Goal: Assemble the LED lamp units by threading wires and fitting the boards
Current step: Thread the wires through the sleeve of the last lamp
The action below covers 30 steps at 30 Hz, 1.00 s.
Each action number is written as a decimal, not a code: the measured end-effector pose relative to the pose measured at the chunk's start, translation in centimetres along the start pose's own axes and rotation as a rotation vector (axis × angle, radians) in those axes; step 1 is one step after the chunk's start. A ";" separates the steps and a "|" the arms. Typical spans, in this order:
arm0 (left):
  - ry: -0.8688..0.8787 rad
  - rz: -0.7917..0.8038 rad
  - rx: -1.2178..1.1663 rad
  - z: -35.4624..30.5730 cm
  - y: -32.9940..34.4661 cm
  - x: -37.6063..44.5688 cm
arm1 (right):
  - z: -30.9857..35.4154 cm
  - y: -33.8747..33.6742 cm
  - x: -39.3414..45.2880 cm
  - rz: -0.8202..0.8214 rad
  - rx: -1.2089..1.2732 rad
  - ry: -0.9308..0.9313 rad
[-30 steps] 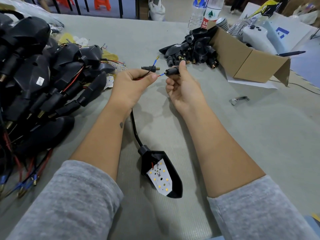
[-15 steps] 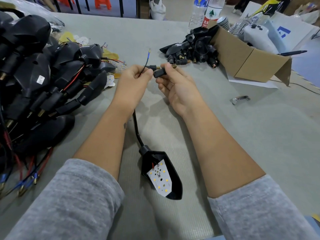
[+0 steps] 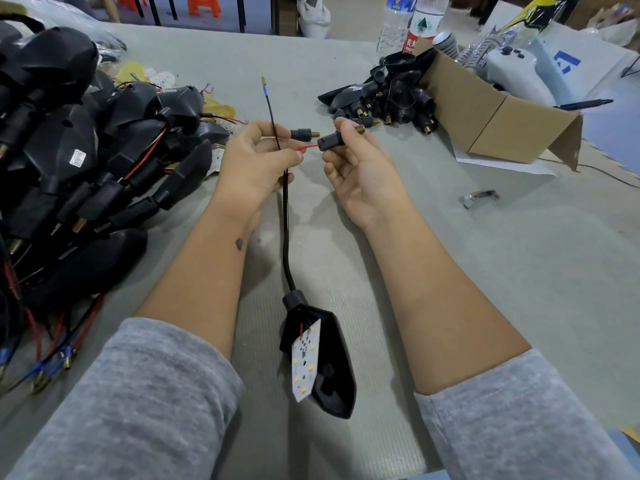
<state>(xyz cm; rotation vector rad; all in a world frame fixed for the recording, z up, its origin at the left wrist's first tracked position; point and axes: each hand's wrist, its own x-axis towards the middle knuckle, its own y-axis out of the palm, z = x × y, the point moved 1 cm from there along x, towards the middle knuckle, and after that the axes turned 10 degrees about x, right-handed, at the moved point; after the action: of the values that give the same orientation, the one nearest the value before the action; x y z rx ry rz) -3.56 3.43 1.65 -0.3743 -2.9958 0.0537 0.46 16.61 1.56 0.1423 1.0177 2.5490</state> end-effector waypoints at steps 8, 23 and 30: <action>0.011 0.010 -0.082 0.1 0.2 -0.1 | 0.0 0.1 -0.1 0.023 -0.089 -0.005; 0.000 -0.082 -0.159 -0.8 0.1 -0.2 | -0.2 0.0 0.1 -0.018 -0.097 -0.033; 0.103 -0.139 -0.009 -0.7 -0.2 -0.3 | -0.4 -0.2 0.4 -0.054 -0.008 -0.015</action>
<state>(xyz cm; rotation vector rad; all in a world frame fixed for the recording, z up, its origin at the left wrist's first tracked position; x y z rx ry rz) -3.28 3.19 2.29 -0.1631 -2.9118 0.0076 0.04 16.64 1.17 0.1299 0.9916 2.4997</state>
